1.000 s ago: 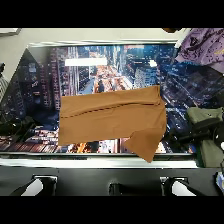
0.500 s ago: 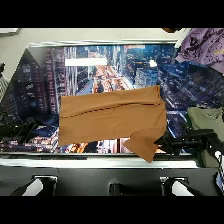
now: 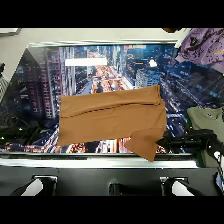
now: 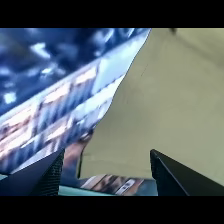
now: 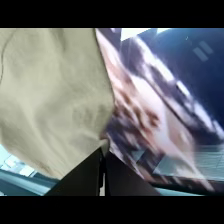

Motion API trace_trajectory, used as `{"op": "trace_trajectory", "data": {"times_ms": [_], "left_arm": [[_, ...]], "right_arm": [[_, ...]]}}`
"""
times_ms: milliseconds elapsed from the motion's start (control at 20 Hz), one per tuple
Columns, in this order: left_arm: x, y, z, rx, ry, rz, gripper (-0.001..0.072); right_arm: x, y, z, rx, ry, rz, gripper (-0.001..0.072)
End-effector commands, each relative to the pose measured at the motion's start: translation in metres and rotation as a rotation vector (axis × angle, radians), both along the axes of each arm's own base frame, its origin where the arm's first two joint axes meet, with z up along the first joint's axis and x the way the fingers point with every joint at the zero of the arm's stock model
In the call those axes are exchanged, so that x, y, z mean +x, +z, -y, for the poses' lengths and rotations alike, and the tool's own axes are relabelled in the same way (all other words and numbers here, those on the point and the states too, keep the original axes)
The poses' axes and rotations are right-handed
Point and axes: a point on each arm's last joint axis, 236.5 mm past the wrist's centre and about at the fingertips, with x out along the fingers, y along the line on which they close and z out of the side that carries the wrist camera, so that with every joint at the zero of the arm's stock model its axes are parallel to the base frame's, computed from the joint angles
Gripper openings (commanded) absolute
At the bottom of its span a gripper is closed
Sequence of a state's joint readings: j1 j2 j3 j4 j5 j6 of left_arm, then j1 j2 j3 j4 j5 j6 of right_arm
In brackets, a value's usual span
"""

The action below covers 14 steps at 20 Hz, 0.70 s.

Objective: Fold the clothes and pants, and hang the long-sleeved shirts on hangers.

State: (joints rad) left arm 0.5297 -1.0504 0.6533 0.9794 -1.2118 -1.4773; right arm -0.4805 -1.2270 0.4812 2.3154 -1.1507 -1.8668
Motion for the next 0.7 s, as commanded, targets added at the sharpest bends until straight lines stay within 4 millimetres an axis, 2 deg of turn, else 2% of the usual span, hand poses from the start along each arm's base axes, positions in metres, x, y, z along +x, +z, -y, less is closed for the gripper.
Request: {"op": "trace_trajectory", "data": {"times_ms": [0,200,450,650], "left_arm": [[-0.018,-0.024,0.024,-0.088,-0.054,-0.032,0.0618],[-0.033,-0.044,0.037,-0.147,-0.059,-0.099,0.0616],[-0.035,-0.045,0.039,-0.162,-0.059,-0.114,0.0616],[-0.037,-0.044,0.052,-0.161,-0.115,-0.116,0.0615]], "right_arm": [[0.002,0.005,-0.002,0.005,0.0,0.017,0.003],[0.003,0.005,0.0,0.001,-0.009,0.016,0.0031],[0.003,0.005,-0.001,0.002,-0.01,0.015,0.0031],[0.005,0.004,0.001,-0.007,-0.015,0.02,0.0031]]}}
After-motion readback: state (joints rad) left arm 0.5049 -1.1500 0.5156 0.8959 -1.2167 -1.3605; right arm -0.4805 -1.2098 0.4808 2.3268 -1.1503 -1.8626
